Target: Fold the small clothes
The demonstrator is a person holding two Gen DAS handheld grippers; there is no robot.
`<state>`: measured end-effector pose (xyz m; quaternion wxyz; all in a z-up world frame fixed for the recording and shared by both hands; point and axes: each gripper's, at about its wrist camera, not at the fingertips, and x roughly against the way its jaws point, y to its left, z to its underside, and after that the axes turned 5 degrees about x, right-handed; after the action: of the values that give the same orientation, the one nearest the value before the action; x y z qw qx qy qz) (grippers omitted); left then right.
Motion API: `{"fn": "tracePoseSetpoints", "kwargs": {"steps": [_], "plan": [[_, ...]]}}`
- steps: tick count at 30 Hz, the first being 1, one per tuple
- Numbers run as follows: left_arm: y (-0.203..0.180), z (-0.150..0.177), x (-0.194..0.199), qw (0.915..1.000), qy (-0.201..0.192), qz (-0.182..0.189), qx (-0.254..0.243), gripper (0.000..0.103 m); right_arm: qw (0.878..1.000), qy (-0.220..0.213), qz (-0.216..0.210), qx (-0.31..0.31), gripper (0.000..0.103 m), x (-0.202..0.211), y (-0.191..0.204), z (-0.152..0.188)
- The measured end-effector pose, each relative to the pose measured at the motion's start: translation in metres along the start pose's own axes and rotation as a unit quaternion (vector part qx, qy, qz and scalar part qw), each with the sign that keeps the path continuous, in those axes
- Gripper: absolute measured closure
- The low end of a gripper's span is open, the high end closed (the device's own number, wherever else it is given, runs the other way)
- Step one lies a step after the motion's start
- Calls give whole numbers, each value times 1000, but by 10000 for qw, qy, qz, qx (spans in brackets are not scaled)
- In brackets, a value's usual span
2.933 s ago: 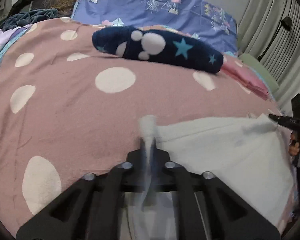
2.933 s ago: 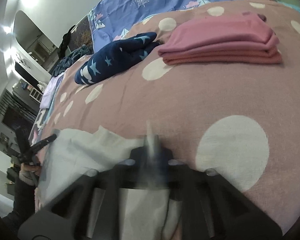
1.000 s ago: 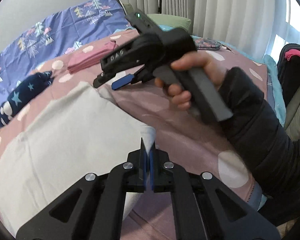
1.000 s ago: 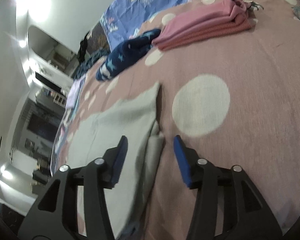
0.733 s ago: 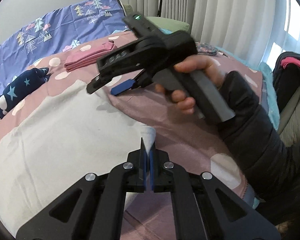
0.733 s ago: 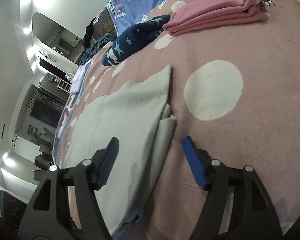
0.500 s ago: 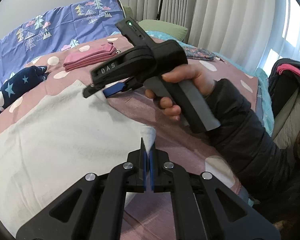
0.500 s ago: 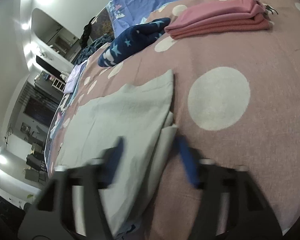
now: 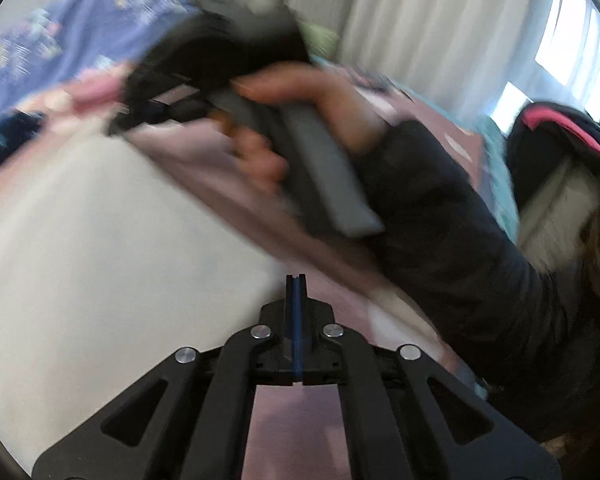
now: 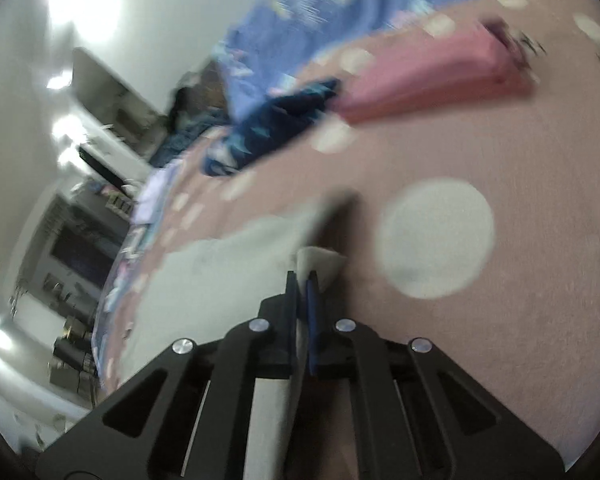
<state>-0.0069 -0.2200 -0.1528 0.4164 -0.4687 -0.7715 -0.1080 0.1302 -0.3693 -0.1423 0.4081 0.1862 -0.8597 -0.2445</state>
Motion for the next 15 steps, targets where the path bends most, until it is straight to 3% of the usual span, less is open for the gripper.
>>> {"fn": "tracePoseSetpoints", "kwargs": {"steps": [1,2,4,7,9,11,13,14,15], "plan": [[-8,6,-10,9997,131,-98,-204,103,9995,50,279,-149,101,-5,-9,1],[-14,10,-16,9991,199,-177,-339,103,9988,211,40,-441,100,-9,-24,1],[-22,14,-16,9980,176,-301,-519,103,9958,141,-404,-812,96,-1,-38,1],[-28,8,3,9960,-84,-520,-725,98,9953,-84,-562,-789,71,11,-40,0],[-28,5,13,9884,-361,-1142,-937,58,9957,-87,-671,-629,57,9,-32,0],[-25,8,11,9802,-408,-1573,-1128,45,9981,-35,-532,-317,43,4,-19,0],[-20,13,-7,9732,-129,-1868,-1335,45,9994,-25,-345,62,35,-6,-3,-2],[-18,15,-16,9708,-46,-1950,-1398,45,9994,-25,-290,162,43,-12,0,-4],[-14,17,-25,9712,1,-1914,-1417,58,9996,1,-166,237,68,-19,3,-5]]}}
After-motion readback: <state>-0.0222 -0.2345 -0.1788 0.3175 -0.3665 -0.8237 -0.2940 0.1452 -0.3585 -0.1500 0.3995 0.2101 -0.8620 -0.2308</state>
